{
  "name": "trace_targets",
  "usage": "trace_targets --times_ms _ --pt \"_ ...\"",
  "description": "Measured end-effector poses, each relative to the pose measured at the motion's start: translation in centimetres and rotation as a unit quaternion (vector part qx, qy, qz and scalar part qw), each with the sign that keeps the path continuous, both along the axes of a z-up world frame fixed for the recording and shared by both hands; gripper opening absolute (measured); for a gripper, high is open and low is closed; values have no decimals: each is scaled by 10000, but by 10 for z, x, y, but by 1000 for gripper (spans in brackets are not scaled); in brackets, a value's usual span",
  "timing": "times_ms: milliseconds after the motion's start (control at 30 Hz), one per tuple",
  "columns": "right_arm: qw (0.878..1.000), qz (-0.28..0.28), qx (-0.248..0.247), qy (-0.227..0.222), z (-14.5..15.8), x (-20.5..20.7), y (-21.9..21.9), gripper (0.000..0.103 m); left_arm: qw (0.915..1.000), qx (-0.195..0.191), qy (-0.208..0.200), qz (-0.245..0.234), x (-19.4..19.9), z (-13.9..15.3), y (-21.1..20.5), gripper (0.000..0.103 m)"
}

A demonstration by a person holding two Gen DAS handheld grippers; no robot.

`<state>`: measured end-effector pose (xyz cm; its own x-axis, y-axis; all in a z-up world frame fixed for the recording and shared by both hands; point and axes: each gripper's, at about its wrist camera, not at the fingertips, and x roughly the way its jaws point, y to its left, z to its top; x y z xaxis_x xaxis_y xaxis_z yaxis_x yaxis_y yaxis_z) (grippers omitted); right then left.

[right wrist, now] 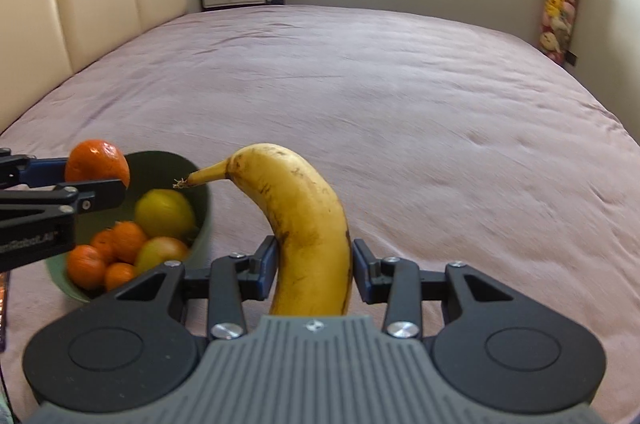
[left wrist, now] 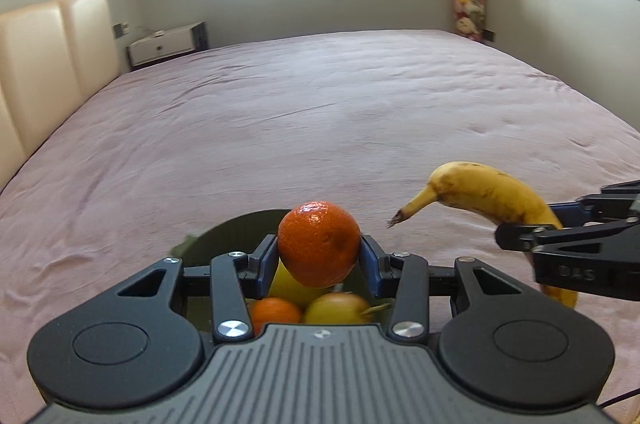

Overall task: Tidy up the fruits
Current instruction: 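Carry the mandarin and banana over the green colander, then lower the mandarin into the colander and open the left tool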

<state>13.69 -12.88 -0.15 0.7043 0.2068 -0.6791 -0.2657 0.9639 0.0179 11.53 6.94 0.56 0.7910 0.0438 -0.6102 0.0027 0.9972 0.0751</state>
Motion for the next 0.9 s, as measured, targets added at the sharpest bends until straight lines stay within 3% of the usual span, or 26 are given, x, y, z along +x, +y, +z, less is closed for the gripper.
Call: trace_targets --times_ms 433,700,900 --pt "9976 623 299 -34 16 20 63 37 9973 -375 253 584 4 -13 51 49" --pt "9935 1047 403 220 6 46 100 37 9923 -616 583 902 13 -30 70 49" --pt "9896 1362 156 432 -5 65 123 37 9875 -919 707 1069 20 -39 84 49"
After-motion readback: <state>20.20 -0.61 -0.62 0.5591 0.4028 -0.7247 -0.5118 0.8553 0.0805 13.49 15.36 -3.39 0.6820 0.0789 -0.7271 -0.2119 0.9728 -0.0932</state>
